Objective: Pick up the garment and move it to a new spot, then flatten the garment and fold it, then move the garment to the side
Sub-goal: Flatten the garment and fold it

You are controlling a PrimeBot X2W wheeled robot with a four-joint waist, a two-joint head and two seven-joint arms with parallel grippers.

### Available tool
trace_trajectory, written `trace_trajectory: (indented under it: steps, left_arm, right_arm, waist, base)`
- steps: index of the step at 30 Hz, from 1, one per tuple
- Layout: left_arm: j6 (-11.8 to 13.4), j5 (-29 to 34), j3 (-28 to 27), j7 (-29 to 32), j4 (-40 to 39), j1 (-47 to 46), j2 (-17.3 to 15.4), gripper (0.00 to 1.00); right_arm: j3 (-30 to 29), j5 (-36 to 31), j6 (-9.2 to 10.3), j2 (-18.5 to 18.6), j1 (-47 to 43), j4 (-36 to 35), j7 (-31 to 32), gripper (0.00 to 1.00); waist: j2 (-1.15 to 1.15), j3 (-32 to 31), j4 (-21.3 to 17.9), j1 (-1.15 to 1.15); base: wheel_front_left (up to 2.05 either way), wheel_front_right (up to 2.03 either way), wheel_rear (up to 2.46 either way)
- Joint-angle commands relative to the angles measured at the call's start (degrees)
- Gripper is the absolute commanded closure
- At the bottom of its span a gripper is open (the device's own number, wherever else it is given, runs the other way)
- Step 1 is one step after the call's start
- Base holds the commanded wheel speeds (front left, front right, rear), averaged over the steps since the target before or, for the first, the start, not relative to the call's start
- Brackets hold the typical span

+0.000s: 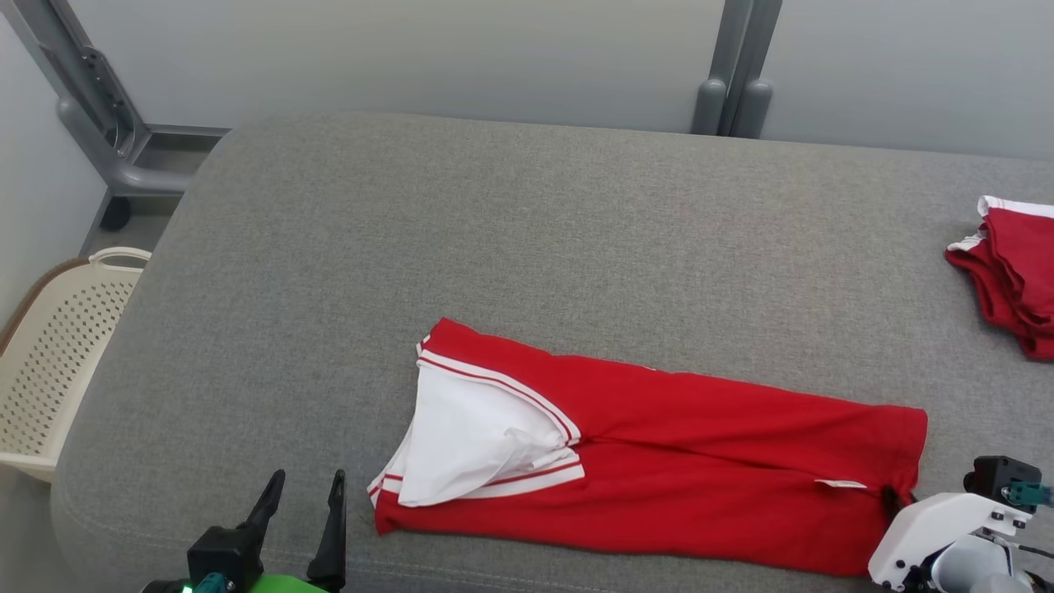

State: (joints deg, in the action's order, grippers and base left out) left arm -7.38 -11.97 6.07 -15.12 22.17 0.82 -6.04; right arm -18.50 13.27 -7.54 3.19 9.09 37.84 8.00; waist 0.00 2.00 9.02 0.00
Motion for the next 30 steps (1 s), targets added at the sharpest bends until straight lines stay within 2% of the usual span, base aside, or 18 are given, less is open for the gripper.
trace_trajectory:
  steps: [1, 6, 12, 16, 25, 30]
  left_arm:
    - [-0.11, -0.49, 0.17, 0.01, -0.18, -0.27, -0.39, 0.00]
    - [-0.11, -0.63, 0.30, 0.01, -0.32, 0.05, -0.57, 0.00]
    - [-0.12, -0.79, 0.12, 0.01, -0.30, -0.55, -0.81, 0.00]
    - [-0.12, -0.46, -0.11, 0.01, -0.53, -0.69, -0.92, 0.00]
    - [-0.12, -0.37, 0.12, 0.01, -0.73, -0.75, -0.70, 0.00]
    - [-0.12, -0.52, 0.39, 0.01, -0.53, -0.84, -0.83, 0.00]
  right_arm:
    - [-0.51, -1.02, 0.13, -0.47, -0.09, 1.88, 1.06, 1.00]
    - [-4.21, -3.90, 0.25, 0.13, 1.60, 1.22, 0.77, 1.00]
    - [-16.13, -5.78, 0.15, -0.05, 4.50, -0.16, 1.82, 1.00]
    - [-21.38, -7.50, 0.12, -0.05, 5.63, -2.63, 3.84, 1.00]
    - [-29.42, -11.79, 0.12, -0.10, 4.54, -13.19, 9.63, 1.00]
    - [-31.09, -12.80, 0.12, -0.13, 3.86, -20.53, 14.30, 1.00]
  waist:
    - [0.00, -0.19, 0.03, 0.00]
    - [0.00, -0.27, -0.25, 0.00]
    - [0.00, -0.16, -0.51, 0.00]
    - [0.00, -0.16, -0.83, 0.00]
    - [0.00, 0.03, -1.45, 0.00]
    - [0.00, 0.06, -1.89, 0.00]
  base:
    - [0.00, 0.00, 0.00]
    - [0.00, 0.00, 0.00]
    - [0.00, 0.00, 0.00]
    - [0.00, 0.00, 0.00]
    - [0.00, 0.00, 0.00]
    - [0.00, 0.00, 0.00]
